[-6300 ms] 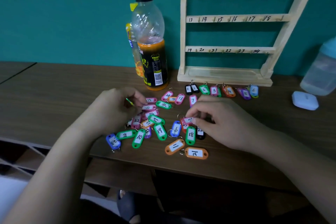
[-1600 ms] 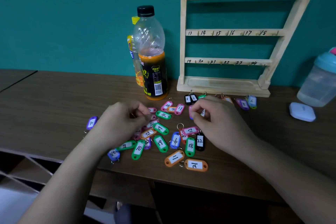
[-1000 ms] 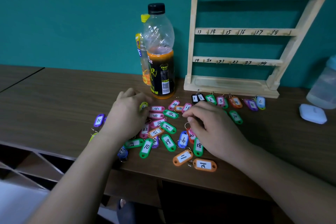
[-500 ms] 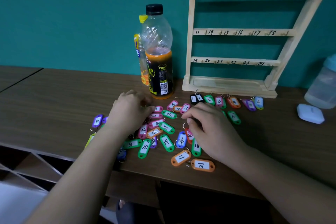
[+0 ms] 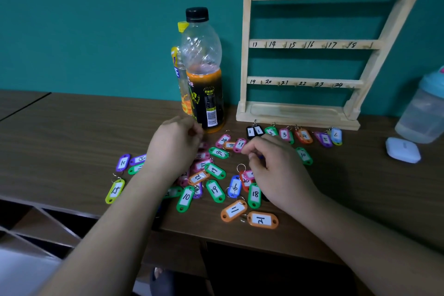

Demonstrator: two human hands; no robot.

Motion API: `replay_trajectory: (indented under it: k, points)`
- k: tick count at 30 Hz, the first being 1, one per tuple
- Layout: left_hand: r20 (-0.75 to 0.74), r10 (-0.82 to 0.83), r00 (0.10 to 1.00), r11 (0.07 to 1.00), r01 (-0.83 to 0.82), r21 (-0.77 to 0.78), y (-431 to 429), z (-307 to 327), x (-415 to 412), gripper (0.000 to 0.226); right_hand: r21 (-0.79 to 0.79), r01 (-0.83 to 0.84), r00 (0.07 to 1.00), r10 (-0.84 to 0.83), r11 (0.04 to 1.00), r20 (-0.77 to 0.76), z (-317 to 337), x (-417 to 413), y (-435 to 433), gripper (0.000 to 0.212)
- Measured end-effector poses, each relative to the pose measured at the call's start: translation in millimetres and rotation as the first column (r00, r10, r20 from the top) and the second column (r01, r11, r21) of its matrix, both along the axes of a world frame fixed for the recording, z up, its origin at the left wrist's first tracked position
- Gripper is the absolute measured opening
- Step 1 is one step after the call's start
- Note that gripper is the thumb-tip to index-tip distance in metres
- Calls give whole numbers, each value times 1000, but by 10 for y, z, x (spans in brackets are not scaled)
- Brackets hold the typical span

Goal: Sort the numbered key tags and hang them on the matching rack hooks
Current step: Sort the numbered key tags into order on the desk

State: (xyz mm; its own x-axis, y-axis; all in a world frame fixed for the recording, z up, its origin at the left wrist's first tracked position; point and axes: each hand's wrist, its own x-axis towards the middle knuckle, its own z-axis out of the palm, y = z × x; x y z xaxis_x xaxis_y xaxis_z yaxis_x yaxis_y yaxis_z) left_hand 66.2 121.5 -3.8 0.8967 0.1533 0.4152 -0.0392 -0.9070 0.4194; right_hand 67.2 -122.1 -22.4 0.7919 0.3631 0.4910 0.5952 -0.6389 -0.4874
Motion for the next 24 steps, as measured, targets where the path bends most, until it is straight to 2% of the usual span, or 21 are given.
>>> replay_trajectory:
  k: [3, 7, 12, 17, 24]
  points:
    - [8, -69, 998, 997, 69, 15, -211, -8, 47, 6, 13, 0, 1000, -1, 1000, 13, -10, -3, 8, 20]
    - [-66, -144, 987, 988, 147, 55, -416, -35, 138, 23, 29, 15, 1000, -15, 999, -2, -6, 13, 12, 20]
    - [-141, -95, 986, 990, 108, 89, -572, 15, 234, 34, 49, 21, 1000, -20, 999, -4, 6, 4, -17, 21]
    - [-162, -61, 985, 996, 70, 52, -648, -4, 288, 28, 128, 35, 999, -32, 991, -19, 28, 9, -48, 24]
    - [-228, 6, 974, 1000, -3, 13, -638, 5, 334, 9, 264, 71, 993, -42, 962, -114, 87, 30, -105, 24]
